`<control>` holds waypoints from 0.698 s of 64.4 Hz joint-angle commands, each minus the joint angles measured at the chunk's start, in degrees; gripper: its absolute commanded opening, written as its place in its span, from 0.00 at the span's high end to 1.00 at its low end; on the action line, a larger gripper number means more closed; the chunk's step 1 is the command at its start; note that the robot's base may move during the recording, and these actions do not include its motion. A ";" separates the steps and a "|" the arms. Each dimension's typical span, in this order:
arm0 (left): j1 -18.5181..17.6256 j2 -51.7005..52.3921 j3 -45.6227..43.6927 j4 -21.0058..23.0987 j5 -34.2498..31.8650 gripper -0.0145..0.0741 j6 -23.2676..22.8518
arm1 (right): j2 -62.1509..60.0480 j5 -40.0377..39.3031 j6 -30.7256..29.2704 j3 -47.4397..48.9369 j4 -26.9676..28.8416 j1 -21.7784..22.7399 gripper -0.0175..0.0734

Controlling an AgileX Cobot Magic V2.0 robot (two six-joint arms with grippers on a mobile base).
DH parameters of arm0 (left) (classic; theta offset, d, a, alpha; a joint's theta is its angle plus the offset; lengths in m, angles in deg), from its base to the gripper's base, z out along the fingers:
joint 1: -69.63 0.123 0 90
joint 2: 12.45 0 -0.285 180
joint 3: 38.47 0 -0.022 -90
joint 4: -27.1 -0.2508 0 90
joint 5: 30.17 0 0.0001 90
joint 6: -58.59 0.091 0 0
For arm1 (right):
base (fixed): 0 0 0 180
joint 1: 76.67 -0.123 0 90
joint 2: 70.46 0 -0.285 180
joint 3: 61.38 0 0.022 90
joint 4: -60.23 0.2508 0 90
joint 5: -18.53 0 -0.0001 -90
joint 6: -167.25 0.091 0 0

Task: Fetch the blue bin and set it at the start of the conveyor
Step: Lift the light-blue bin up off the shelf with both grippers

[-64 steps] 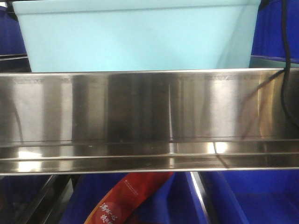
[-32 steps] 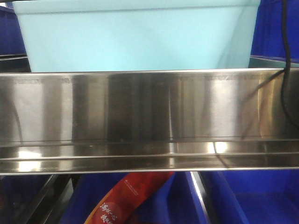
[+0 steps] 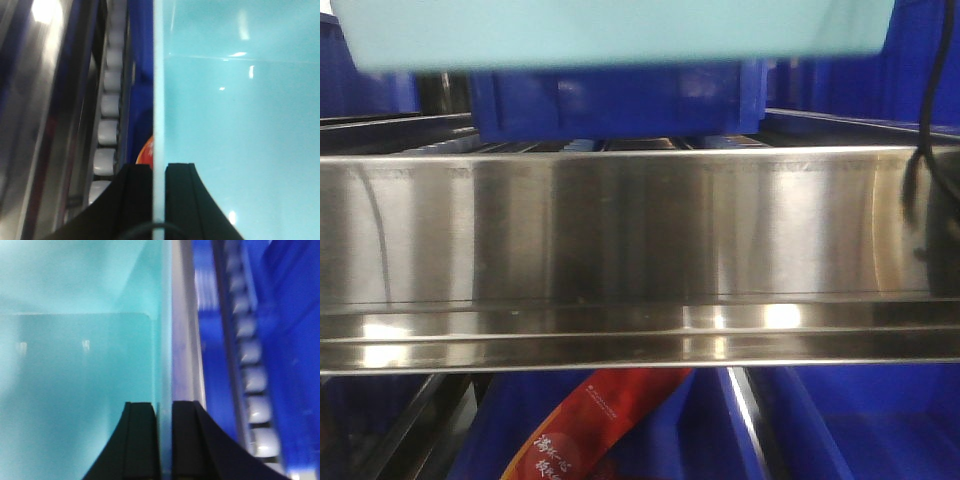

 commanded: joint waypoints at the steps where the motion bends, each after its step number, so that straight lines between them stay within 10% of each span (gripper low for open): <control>1: -0.96 3.98 -0.85 -0.79 -1.09 0.96 -0.80 | -3.72 -1.33 1.51 0.56 -5.18 -2.15 0.98; 45: -0.96 6.28 -12.69 -2.39 0.74 0.96 0.65 | -7.05 0.74 1.40 9.51 -6.71 -5.01 0.98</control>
